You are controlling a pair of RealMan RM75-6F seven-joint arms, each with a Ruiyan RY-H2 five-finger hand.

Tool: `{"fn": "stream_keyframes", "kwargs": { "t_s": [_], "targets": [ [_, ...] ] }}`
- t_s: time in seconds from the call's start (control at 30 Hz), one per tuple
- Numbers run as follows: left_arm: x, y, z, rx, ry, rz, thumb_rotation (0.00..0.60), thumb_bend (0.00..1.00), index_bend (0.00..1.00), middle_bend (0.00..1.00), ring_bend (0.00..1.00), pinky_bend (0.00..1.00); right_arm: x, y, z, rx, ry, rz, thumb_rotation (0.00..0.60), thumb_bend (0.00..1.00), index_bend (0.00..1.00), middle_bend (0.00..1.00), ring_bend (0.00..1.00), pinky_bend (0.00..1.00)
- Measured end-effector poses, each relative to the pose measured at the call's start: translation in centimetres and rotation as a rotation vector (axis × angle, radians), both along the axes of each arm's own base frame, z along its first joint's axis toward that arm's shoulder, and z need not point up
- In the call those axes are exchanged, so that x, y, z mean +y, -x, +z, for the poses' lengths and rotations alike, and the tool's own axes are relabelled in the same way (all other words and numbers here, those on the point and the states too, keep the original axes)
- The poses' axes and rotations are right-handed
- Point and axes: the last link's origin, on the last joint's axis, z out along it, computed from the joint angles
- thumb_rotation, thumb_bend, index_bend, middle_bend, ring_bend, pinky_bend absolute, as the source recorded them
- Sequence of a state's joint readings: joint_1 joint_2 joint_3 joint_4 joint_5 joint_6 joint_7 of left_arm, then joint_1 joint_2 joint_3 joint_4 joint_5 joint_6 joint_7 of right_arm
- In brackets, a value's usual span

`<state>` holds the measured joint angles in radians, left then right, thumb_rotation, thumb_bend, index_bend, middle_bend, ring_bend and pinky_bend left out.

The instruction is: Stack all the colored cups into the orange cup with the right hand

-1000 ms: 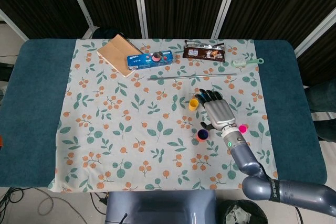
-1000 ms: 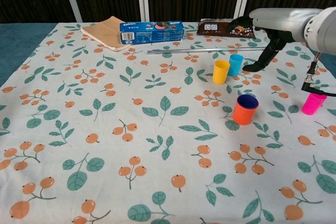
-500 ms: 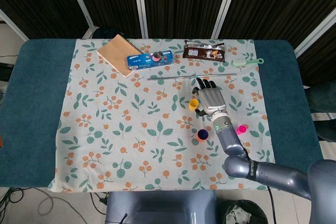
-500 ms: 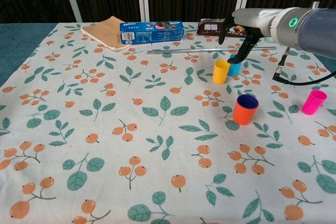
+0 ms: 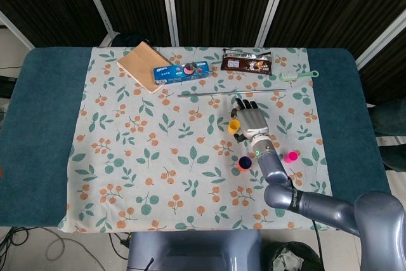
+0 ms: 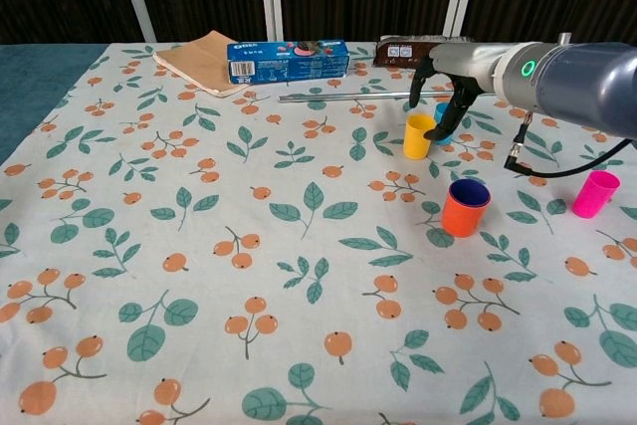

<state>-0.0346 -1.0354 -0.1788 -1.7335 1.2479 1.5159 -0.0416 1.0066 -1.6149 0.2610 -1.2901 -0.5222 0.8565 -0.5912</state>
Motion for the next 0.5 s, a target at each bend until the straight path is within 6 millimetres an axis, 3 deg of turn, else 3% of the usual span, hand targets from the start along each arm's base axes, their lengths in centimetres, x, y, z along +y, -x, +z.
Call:
{"fn": "stream_keyframes", "kwargs": {
  "t_s": [0.5],
  "targets": [
    [0.06, 0.1, 0.01, 0.006, 0.004, 0.009, 0.6, 0.39, 0.15, 0.03, 0.01, 0.12, -1.01, 0.57, -0.72, 0.0, 0.016, -0.014, 0.6, 0.36, 0.4, 0.0, 0.04, 0.11]
  ]
}}
